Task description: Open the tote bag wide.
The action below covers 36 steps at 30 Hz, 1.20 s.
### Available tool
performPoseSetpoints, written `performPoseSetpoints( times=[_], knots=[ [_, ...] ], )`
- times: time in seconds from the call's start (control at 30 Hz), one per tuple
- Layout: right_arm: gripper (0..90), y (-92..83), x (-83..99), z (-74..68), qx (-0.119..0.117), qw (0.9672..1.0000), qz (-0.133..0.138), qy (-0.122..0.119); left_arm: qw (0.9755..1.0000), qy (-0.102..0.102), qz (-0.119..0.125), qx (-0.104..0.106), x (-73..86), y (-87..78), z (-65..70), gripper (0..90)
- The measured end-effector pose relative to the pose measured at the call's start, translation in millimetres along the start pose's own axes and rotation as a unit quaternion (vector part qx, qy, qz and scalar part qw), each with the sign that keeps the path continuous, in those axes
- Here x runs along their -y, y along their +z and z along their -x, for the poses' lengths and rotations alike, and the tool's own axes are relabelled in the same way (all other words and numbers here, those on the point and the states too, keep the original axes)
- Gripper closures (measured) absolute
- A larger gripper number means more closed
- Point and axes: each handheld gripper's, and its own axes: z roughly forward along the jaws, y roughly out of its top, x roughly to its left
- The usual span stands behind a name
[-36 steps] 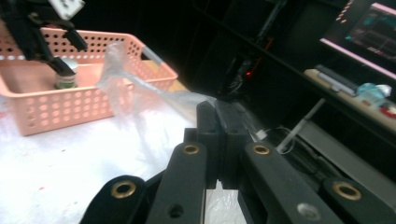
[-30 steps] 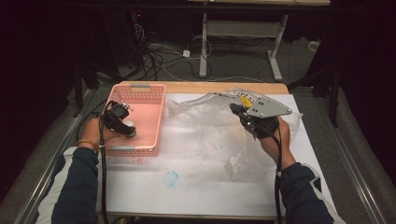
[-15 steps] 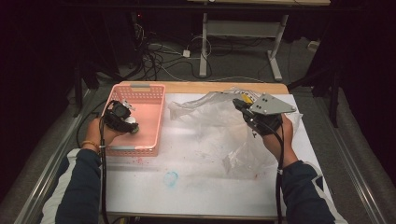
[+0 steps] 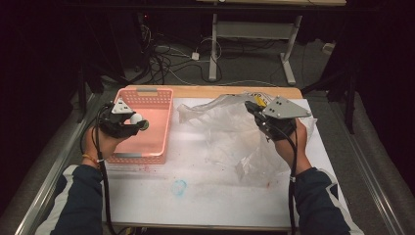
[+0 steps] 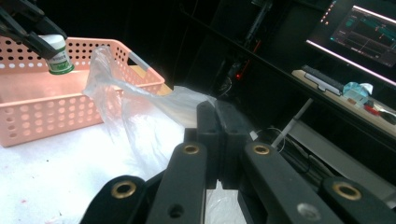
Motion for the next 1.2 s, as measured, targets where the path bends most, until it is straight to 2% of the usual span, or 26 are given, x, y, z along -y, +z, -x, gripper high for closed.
performPoseSetpoints(
  times=[0.1, 0.13, 0.3, 0.37, 0.57, 0.73, 0.83, 0.9, 0.97, 1.07, 1.13, 1.2],
  knots=[
    [90.0, 2.3, 0.4, -1.6, -0.001, 1.0, -0.004, 0.001, 0.9994, 0.023, 0.026, 0.004, -1.2, -10.4, 14.6, 48.2],
    [90.0, 3.6, 0.3, -2.6, 0.0, 1.0, -0.007, -0.001, 0.9992, 0.023, 0.029, 0.011, -0.9, -13.2, 19.8, 48.2],
    [90.0, 7.2, 1.2, -3.0, 0.001, 0.9999, -0.01, 0.006, 0.9969, 0.042, 0.063, 0.023, -0.6, -24.5, 40.0, 48.2],
    [90.0, 8.3, 1.6, -3.2, 0.004, 0.9999, -0.011, 0.008, 0.996, 0.052, 0.066, 0.032, -2.7, -27.2, 47.5, 48.2],
    [90.0, 6.3, -0.5, -1.2, 0.013, 0.9998, -0.003, 0.011, 0.9914, 0.084, 0.083, 0.056, -11.7, -31.2, 71.8, 48.3],
    [90.0, 5.6, -0.8, -1.6, 0.015, 0.9998, -0.004, 0.011, 0.9862, 0.108, 0.093, 0.083, -20.0, -30.5, 94.6, 48.3],
    [90.0, 4.6, 0.0, -3.5, 0.012, 0.9999, -0.005, 0.011, 0.982, 0.127, 0.098, 0.099, -26.1, -25.1, 112.0, 48.3],
    [90.0, 4.2, 0.1, -4.6, 0.01, 0.9999, -0.006, 0.011, 0.9793, 0.148, 0.098, 0.097, -30.6, -17.3, 126.6, 48.2],
    [90.0, 2.6, 0.5, -7.3, 0.005, 0.9999, -0.007, 0.01, 0.9768, 0.155, 0.099, 0.111, -34.5, -7.0, 137.3, 48.3],
    [90.0, 1.2, 0.9, -9.4, 0.001, 0.9999, -0.006, 0.011, 0.9737, 0.169, 0.094, 0.12, -39.7, 8.8, 153.1, 48.3],
    [90.0, -0.1, 0.8, -10.0, -0.002, 0.9999, -0.001, 0.015, 0.9717, 0.183, 0.091, 0.119, -44.0, 19.8, 164.3, 48.3],
    [90.0, -1.1, 1.0, -10.6, -0.006, 0.9998, 0.003, 0.017, 0.9701, 0.185, 0.097, 0.124, -48.6, 29.2, 173.0, 48.2]
  ],
)
